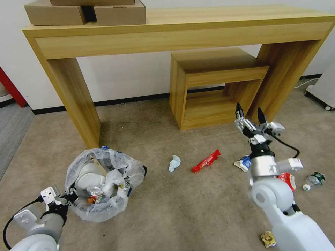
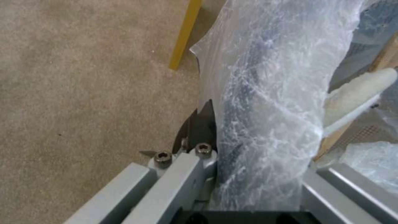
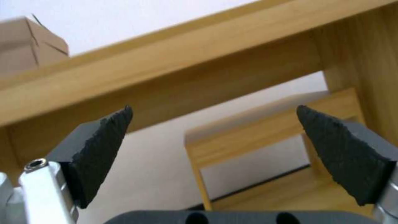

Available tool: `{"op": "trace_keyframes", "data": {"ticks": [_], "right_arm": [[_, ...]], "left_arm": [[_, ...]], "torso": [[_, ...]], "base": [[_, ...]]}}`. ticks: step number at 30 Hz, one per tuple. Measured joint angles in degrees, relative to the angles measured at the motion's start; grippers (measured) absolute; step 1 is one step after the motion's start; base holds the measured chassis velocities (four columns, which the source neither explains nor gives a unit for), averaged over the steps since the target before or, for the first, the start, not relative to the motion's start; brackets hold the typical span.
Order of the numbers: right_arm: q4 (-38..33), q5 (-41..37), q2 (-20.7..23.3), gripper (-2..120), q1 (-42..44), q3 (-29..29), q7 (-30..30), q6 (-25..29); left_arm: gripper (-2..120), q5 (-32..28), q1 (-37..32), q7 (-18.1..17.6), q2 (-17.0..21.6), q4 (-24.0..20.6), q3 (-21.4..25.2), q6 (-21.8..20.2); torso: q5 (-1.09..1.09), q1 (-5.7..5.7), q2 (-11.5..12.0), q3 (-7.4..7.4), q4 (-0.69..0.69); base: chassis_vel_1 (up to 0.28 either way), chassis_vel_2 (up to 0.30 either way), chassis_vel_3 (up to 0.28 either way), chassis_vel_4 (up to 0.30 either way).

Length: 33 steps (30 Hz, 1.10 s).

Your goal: Pick up the trash bin and place the garbage on the floor into it.

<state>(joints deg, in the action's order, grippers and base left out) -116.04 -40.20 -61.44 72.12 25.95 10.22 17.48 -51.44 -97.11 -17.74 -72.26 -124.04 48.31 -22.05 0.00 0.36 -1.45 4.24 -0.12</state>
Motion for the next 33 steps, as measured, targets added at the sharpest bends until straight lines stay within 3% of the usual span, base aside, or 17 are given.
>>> {"op": "trace_keyframes", "data": {"ticks": [8, 17, 33], "right_arm": [[1.03, 3.12, -1.0, 100, 3.22, 1.57, 0.22, 1.33], [-0.11, 3.1, -0.97, 100, 4.53, 2.71, 0.46, 1.19], [-1.69, 4.22, -2.03, 100, 6.47, 4.08, 2.5, -1.37]], "left_arm": [[0, -0.39, -0.45, 0.45, 1.85, 0.66, -0.97, -1.28], [0, -4.92, -1.5, 0.43, 7.25, 0.62, -0.58, -3.61], [0, -5.04, -2.81, 2.58, 8.99, 0.02, -0.34, -4.48]], "torso": [[0.0, 0.0, 0.0, 0.0, 0.0], [0.0, 0.0, 0.0, 0.0, 0.0], [0.0, 0.0, 0.0, 0.0, 0.0]], "base": [[0.0, 0.0, 0.0, 0.0], [0.0, 0.0, 0.0, 0.0], [0.0, 0.0, 0.0, 0.0]]}}
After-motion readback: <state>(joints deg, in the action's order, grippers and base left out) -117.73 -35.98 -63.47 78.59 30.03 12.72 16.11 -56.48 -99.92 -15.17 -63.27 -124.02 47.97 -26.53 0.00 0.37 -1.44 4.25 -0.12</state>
